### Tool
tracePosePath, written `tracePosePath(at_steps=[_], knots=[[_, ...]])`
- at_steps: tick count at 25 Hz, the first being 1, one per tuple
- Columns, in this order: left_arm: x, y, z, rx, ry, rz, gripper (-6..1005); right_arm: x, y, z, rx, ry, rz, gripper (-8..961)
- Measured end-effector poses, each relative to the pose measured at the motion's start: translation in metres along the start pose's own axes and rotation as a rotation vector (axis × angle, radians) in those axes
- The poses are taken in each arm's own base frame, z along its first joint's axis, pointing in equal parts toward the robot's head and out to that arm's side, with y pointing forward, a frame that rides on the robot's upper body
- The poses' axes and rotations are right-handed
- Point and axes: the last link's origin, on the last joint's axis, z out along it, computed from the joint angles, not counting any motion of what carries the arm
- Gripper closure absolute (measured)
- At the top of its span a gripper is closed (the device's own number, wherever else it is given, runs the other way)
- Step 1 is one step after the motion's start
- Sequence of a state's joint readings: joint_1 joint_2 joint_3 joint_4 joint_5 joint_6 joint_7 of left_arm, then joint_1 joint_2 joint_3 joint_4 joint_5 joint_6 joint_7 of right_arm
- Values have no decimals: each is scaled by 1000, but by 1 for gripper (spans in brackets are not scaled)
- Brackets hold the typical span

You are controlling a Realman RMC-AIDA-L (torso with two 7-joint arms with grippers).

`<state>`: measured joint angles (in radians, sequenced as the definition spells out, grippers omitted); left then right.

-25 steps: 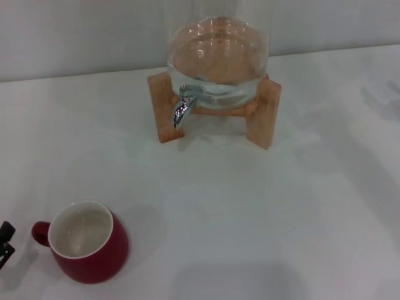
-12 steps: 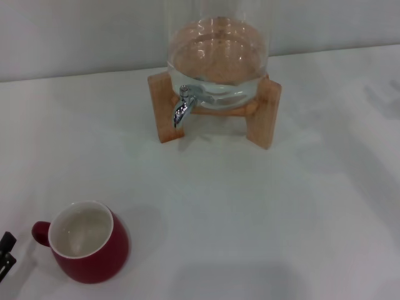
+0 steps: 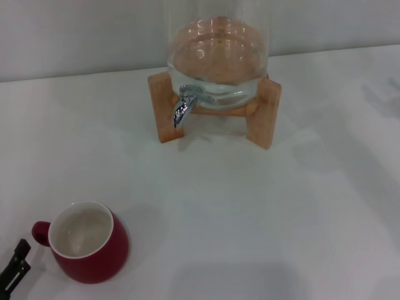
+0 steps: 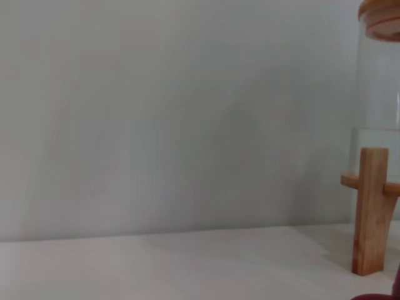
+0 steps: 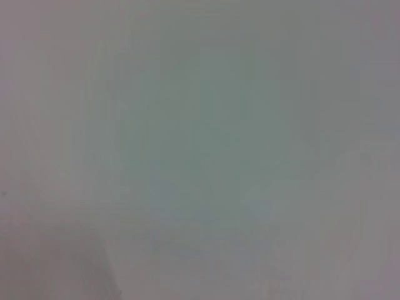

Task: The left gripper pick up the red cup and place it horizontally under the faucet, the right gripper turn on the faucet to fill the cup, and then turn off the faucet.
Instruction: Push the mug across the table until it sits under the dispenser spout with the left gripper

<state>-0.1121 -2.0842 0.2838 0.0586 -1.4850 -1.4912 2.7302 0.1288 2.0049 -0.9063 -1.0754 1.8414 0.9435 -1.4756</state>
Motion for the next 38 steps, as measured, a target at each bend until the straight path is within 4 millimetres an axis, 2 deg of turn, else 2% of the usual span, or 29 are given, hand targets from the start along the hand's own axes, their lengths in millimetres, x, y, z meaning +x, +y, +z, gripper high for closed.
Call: tracePosePath(at_steps=[12,25,38], knots=[[-2,0,3,-9,-20,17,137,2,-4,-2,11,0,10,203],[0,-1,23,-58,-46,54,160,2,-6,-5,19,-5,16,204],[-1,-2,28,-58,-57,60,183,3,-6,-5,19,-5,21,204]])
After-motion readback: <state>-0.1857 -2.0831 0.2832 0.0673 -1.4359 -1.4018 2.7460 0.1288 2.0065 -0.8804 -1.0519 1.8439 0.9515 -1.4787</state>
